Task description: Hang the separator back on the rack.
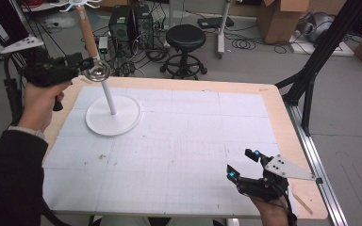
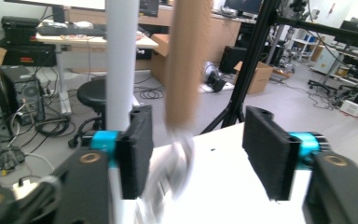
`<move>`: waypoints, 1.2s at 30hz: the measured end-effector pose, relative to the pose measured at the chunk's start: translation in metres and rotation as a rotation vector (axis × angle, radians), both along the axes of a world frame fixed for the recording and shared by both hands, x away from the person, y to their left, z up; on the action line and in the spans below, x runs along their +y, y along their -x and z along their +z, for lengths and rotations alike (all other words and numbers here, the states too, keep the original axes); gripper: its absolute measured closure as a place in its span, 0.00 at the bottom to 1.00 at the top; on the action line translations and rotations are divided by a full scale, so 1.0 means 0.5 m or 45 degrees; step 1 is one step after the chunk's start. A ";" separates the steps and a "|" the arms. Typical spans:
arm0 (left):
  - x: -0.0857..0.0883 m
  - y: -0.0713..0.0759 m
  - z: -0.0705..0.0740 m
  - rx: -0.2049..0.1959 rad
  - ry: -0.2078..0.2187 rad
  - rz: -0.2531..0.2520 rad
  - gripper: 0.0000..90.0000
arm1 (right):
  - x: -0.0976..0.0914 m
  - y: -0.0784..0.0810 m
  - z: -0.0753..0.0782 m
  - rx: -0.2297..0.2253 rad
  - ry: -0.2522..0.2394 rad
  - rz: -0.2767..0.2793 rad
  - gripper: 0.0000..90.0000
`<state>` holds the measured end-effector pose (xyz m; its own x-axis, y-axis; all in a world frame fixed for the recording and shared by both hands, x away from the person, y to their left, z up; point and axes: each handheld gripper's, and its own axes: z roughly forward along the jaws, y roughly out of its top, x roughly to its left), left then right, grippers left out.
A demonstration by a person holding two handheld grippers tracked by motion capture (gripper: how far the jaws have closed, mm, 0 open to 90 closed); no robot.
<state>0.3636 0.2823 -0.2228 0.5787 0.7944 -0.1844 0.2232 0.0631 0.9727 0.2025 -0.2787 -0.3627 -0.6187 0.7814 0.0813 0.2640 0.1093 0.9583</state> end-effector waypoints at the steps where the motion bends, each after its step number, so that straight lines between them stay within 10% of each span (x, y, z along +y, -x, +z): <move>1: 0.006 0.015 -0.007 -0.004 0.011 -0.011 0.43 | 0.000 0.001 -0.001 0.003 -0.004 -0.002 0.18; 8: 0.010 0.125 -0.076 -0.062 0.017 -0.077 0.21 | -0.003 0.004 -0.007 0.007 -0.023 -0.027 0.18; 23: -0.033 0.267 -0.243 -0.131 0.007 -0.148 0.21 | -0.011 0.010 -0.023 -0.007 -0.022 -0.072 0.18; 27: -0.049 0.297 -0.264 -0.124 -0.075 -0.146 0.21 | -0.010 0.016 -0.023 -0.014 -0.022 -0.085 0.18; 36: -0.067 0.326 -0.280 -0.117 -0.075 -0.194 0.21 | -0.012 0.024 -0.023 -0.035 -0.013 -0.106 0.18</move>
<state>0.2004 0.2489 -0.3627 0.7055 0.7040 -0.0813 0.1362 -0.0221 0.9904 0.1907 -0.2849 -0.3743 -0.5540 0.8292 0.0736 0.2457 0.0783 0.9662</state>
